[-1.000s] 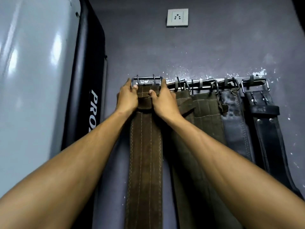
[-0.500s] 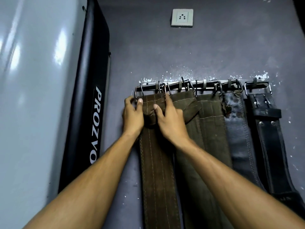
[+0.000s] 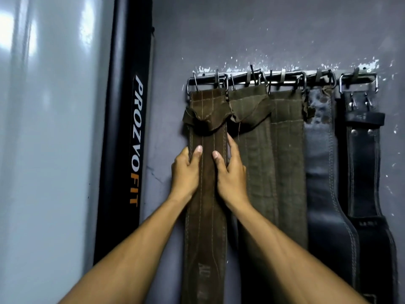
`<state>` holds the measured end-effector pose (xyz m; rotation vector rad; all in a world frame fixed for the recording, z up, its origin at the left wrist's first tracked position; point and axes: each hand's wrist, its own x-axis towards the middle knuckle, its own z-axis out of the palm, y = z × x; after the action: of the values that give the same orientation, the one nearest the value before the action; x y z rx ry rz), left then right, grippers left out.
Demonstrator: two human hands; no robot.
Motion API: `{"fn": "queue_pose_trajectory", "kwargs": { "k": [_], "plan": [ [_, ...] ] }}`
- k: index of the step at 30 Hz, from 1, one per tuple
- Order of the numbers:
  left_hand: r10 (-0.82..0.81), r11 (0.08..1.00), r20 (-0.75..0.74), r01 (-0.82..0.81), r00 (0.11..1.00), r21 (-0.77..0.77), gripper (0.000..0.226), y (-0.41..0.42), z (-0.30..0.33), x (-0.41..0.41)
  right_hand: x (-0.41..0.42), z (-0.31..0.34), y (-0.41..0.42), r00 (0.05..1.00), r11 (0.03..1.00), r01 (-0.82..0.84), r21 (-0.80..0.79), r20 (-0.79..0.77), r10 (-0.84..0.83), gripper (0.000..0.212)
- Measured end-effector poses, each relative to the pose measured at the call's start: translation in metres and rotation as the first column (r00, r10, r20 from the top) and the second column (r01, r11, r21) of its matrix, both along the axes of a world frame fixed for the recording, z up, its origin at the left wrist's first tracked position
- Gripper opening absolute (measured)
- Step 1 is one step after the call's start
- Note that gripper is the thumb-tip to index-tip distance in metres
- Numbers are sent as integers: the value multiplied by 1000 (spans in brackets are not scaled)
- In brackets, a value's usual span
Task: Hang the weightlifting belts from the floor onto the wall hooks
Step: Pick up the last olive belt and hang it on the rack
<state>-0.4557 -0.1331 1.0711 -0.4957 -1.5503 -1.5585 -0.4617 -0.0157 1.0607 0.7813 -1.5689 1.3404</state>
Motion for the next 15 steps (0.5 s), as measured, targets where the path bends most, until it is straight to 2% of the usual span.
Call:
{"fn": "queue_pose_trajectory", "kwargs": {
  "k": [4, 8, 11, 15],
  "plan": [
    [-79, 997, 62, 80, 995, -11, 30, -14, -44, 5, -2, -70, 1, 981, 994, -96, 46, 173, 86, 35],
    [-104, 994, 197, 107, 975, -5, 35, -13, -124, -1, -11, -135, -8, 956, 989, -134, -68, 254, 147, 22],
    [-29, 999, 190, 20, 981, 49, 32, -9, -143, -6, -12, -139, -19, 964, 985, -87, -152, 235, 122, 24],
    [-29, 998, 167, 20, 986, 58, 31, -10, -144, -1, -9, -141, -21, 937, 958, -192, -213, 250, 243, 26]
  ]
}}
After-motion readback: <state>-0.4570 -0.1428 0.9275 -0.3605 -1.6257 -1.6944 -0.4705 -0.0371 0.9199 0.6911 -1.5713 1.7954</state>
